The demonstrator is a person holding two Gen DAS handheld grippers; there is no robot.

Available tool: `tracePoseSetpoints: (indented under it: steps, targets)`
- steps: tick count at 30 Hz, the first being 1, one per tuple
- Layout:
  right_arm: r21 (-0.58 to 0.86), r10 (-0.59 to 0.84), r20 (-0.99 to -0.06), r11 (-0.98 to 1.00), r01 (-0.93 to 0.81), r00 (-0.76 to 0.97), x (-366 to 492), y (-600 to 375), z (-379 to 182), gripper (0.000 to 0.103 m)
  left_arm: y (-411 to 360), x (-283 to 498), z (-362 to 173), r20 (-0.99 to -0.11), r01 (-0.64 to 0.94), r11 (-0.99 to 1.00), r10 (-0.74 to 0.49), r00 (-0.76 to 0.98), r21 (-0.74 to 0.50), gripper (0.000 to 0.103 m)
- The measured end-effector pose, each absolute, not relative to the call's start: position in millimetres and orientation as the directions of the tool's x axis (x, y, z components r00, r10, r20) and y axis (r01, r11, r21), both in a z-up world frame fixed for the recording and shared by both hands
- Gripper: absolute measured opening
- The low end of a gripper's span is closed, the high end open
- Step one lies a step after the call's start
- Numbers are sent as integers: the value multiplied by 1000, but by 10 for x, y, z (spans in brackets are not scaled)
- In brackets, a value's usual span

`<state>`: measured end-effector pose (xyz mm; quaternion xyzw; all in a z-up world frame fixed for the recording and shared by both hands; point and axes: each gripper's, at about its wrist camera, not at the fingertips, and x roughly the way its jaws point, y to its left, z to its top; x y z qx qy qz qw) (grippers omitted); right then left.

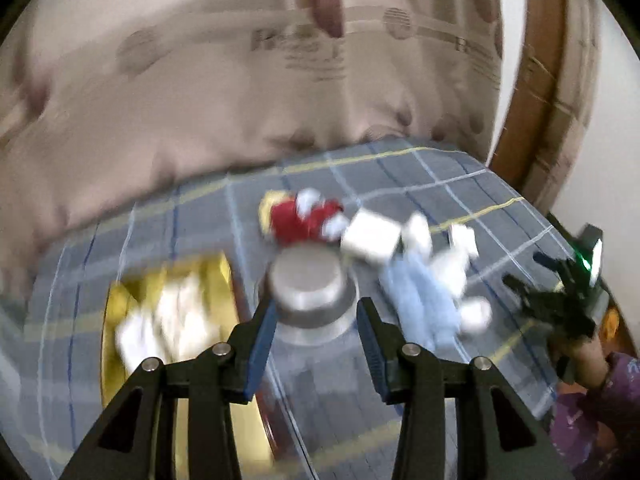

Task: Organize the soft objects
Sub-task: 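Reach the left gripper to the red-and-white cloth and grasp it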

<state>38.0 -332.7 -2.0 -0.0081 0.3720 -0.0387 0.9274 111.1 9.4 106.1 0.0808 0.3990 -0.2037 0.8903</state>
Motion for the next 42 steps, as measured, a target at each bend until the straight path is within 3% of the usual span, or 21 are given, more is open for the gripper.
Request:
tracePoseSetpoints:
  steps: [6,11,15,19,26,27,29,42]
  targets:
    - [26,-8,-684,999,35,729,357,-3369,-28,97,-199,2294,910,-816,551,834,-320,482,-1,42]
    - [44,24,-680,999,9,733,356,-3360,-36,97,-317,2900,637,-852,569,820,-347,393,-71,42]
    - [63,47,-681,998,-5,731,361,-3366,-38,97,-366,3115,389,-875,565,824,-303,376,-43,42]
    - [72,60,-687,997,-15,724,387,-3361,-50,97,-370,3226,215,-892,568,816,-329,309,-104,42]
    - [88,77,-701,996,-22,709,428,-3364,-73,97,-546,3153,80,-921,620,784,-248,300,-9,42]
    - [90,80,-702,996,-22,707,432,-3366,-76,97,-560,3158,72,-923,617,787,-245,297,-10,41]
    - [93,81,-703,995,-21,707,433,-3372,-77,97,-554,3177,58,-925,591,805,-260,279,-48,11]
    - [98,83,-699,995,-21,710,434,-3379,-75,97,-447,2799,447,-835,455,885,-322,446,-98,9]
